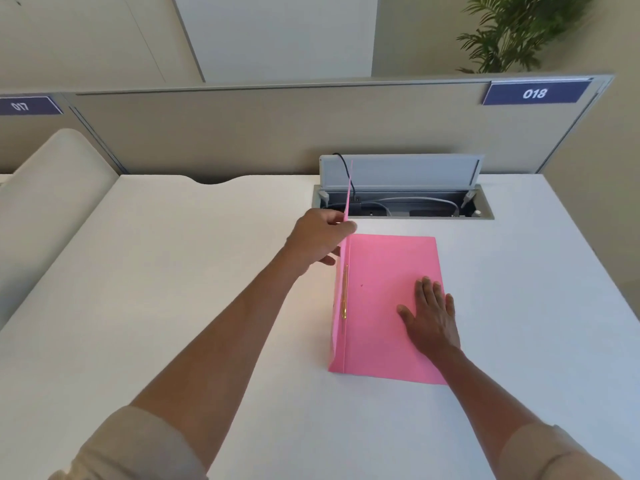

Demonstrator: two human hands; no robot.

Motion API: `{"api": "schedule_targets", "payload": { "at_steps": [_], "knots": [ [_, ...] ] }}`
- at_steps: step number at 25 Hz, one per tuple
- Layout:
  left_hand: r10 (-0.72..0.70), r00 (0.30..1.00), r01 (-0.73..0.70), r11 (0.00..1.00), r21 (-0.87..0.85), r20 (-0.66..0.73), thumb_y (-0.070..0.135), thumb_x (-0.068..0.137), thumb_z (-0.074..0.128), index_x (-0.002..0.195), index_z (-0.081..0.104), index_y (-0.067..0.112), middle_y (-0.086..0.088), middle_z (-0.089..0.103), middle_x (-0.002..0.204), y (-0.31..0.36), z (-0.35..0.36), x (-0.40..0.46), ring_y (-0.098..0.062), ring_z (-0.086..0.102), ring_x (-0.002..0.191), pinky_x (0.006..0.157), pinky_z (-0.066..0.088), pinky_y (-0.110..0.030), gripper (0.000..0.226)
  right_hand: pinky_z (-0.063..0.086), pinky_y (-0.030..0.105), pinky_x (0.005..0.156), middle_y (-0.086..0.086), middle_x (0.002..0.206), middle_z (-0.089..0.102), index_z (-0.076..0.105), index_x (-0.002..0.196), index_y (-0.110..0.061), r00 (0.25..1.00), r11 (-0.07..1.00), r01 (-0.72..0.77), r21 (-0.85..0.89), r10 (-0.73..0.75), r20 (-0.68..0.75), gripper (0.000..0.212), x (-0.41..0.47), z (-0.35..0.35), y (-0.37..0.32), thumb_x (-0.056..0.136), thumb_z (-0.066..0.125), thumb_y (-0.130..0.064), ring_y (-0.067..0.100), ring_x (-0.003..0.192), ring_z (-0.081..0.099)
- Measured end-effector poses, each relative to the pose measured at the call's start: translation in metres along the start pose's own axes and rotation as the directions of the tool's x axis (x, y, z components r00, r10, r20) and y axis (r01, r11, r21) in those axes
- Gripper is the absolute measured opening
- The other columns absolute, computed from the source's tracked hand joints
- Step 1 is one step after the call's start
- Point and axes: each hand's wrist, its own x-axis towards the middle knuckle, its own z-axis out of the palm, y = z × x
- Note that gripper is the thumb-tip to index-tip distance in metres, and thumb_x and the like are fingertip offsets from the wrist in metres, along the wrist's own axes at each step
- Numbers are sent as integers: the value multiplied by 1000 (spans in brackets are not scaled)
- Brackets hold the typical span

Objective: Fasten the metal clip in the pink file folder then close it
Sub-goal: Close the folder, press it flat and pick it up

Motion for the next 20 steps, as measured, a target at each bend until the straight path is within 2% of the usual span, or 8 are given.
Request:
{"api": "schedule_targets", "payload": {
  "at_steps": [3,6,9,11,18,20],
  "knots": [
    [-48,998,43,986,159,30,35,83,63,114,63,19,0,71,93,19,44,2,-21,73,75,64,64,-36,35,-2,46,124,6,168,2,6,159,-11,1000,999,-21,26,21,-2,77,-5,-5,18,100,32,-53,26,154,-2],
    [-84,994,54,923,380,63,37,77,59,94,60,15,-1,70,88,34,89,3,-23,72,67,65,64,-35,28,-2,45,124,6,168,2,6,159,-11,1000,999,-29,44,29,-5,76,-10,-8,38,100,33,-53,26,154,-2],
    [-62,995,16,864,504,74,34,77,60,75,53,17,0,63,75,41,134,4,-19,61,62,52,45,-24,18,-3,44,124,5,168,1,4,159,-13,1000,998,-29,49,29,6,74,-10,-11,53,101,30,-51,23,155,-4],
    [-48,997,6,825,564,60,31,79,61,69,48,18,3,55,69,39,159,5,-16,51,59,49,34,-24,21,-2,44,124,4,168,1,4,159,-14,1000,998,-23,56,23,5,71,-9,-13,60,101,26,-49,22,154,-5],
    [-97,992,16,717,697,77,28,84,67,91,64,12,-3,67,86,27,230,12,-24,68,83,64,50,-29,18,-4,43,124,2,168,1,6,159,-17,999,999,-26,44,28,-28,64,-1,-14,87,102,13,-43,21,154,-7],
    [-106,992,22,706,708,75,25,83,70,96,68,11,-4,69,90,19,245,14,-25,69,84,65,51,-29,19,-4,43,124,1,168,0,6,159,-16,999,999,-36,35,38,-38,61,2,-15,97,103,16,-39,22,154,-7]
  ]
}}
